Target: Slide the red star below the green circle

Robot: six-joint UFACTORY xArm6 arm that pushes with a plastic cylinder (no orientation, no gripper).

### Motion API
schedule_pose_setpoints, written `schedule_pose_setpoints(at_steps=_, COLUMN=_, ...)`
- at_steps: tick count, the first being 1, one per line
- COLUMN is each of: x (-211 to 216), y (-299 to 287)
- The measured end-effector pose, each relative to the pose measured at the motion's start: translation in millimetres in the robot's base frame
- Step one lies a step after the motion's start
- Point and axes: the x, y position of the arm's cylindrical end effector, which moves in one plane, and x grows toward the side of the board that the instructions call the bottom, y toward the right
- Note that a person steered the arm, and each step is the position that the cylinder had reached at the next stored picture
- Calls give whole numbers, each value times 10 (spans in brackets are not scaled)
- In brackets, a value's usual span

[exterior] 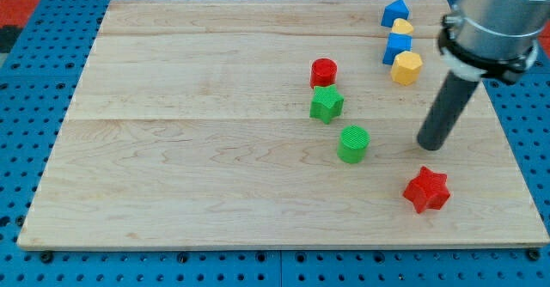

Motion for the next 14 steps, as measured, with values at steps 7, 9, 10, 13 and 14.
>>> schedule_pose_setpoints(at_steps=7, x=933, y=324)
schedule_pose_setpoints(at_steps=9, x=499, y=-423)
schedule_pose_setpoints(at_steps=10, x=510, y=-446)
schedule_pose_setpoints(at_steps=13, x=409, y=-176)
schedule_pose_setpoints(at_steps=14, x=409, y=-583)
